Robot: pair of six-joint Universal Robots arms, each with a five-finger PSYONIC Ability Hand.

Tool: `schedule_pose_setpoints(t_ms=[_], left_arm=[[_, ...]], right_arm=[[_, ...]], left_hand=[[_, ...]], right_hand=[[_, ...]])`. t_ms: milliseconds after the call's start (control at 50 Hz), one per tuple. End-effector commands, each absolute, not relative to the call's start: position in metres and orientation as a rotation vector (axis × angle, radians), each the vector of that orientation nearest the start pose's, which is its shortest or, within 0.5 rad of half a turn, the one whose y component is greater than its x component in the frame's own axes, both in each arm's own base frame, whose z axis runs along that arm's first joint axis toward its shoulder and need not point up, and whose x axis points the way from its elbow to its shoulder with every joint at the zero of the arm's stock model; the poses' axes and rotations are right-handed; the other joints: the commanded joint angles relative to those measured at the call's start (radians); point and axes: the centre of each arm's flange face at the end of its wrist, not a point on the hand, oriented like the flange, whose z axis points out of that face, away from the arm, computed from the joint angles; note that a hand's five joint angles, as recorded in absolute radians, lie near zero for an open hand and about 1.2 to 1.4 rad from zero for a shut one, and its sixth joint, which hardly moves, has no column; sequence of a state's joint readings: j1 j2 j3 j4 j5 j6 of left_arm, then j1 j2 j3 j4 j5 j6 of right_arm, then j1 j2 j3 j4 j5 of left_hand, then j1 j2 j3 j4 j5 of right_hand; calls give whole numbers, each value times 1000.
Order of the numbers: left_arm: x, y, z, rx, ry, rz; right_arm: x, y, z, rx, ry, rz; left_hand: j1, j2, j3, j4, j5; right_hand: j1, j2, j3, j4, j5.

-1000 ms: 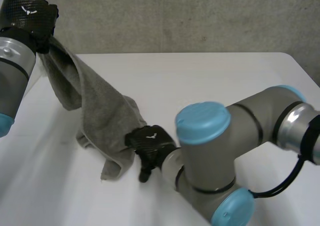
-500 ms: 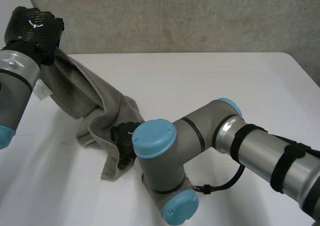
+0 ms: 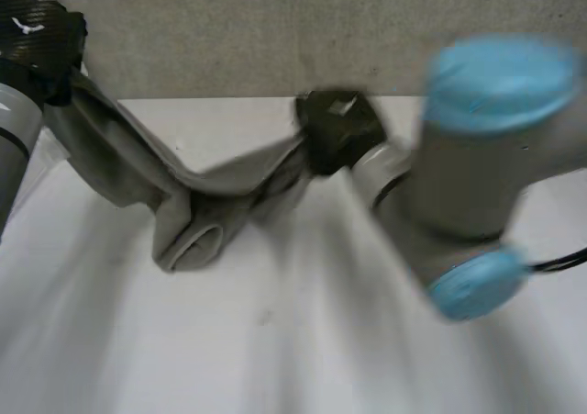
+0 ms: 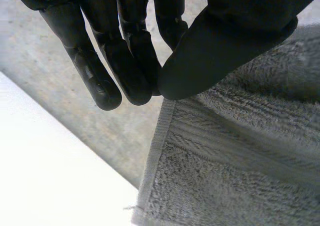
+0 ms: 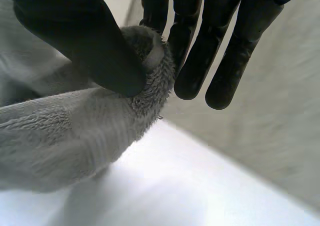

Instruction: Fold the laundry

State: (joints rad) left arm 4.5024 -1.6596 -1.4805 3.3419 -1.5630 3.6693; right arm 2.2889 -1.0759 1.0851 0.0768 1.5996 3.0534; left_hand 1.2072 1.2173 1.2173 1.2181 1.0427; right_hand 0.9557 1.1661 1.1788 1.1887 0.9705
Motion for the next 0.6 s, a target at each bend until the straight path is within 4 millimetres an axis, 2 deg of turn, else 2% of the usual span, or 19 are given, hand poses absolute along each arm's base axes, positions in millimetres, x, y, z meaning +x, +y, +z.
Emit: schedule_pose_setpoints(t_ms=[20,100,120,160,180,200,240,260,300,320,340,360,380,400,420,460,540,580,600], left_arm=[[-192,-289,349,673,1662,-2285],[-194,-279,350,708,1667,-2310],[-195,-275,345,732,1702,-2292],[-195,-272,337,754,1757,-2254],[-195,-267,328,781,1825,-2206],[-195,-267,328,781,1826,-2205],[-195,-261,306,842,1985,-2074],[-195,-261,306,842,1985,-2073],[-197,-260,272,920,2168,-1888],[-197,-260,272,920,2169,-1887],[-199,-260,257,957,2254,-1796],[-199,-260,256,957,2255,-1795],[-201,-261,242,989,2327,-1712],[-202,-262,230,1015,2382,-1644],[-202,-262,230,1015,2382,-1643],[-206,-272,211,1063,2442,-1557],[-212,-286,203,1116,2423,-1544],[-221,-310,211,1153,2316,-1617],[-221,-310,211,1153,2315,-1617]], right_arm=[[301,-259,350,-1018,1871,-2116],[284,-262,362,-1092,1905,-2157],[279,-261,363,-1132,1933,-2149],[276,-260,359,-1194,1959,-2120],[275,-259,350,-1254,1997,-2076],[275,-259,350,-1255,1997,-2075],[276,-254,328,-1385,2059,-1963],[276,-254,328,-1385,2059,-1962],[276,-253,300,-1530,2129,-1820],[276,-253,300,-1531,2129,-1819],[275,-251,283,-1620,2167,-1725],[275,-251,283,-1621,2168,-1724],[274,-249,267,-1721,2188,-1630],[273,-249,256,-1798,2196,-1567],[273,-249,256,-1799,2196,-1566],[277,-254,241,-1887,2178,-1524],[280,-269,226,-1929,2198,-1536],[288,-296,221,-1955,2192,-1675],[288,-297,221,-1955,2192,-1676]], left_hand=[[189,179,179,178,179],[189,179,179,178,179],[189,179,179,178,179],[189,179,179,178,179],[189,179,179,178,179],[189,179,179,178,179],[189,179,179,178,179],[189,179,179,178,179],[189,179,179,178,179],[189,179,179,178,179],[189,179,179,178,179],[189,179,179,178,179],[189,179,179,178,179],[189,179,179,178,179],[189,179,179,178,179],[189,179,179,178,179],[189,179,179,178,179],[189,179,179,178,179],[189,179,179,178,179]], right_hand=[[441,230,217,208,251],[441,230,217,208,251],[441,230,217,208,251],[441,230,217,208,251],[441,230,217,208,251],[441,230,217,208,251],[441,230,217,208,251],[441,230,217,208,251],[441,230,217,208,251],[441,230,217,208,251],[441,230,217,208,251],[441,230,217,208,251],[441,230,217,208,251],[441,230,217,208,251],[441,230,217,208,251],[441,230,217,208,251],[441,230,217,208,251],[441,230,217,208,251],[441,230,217,208,251]])
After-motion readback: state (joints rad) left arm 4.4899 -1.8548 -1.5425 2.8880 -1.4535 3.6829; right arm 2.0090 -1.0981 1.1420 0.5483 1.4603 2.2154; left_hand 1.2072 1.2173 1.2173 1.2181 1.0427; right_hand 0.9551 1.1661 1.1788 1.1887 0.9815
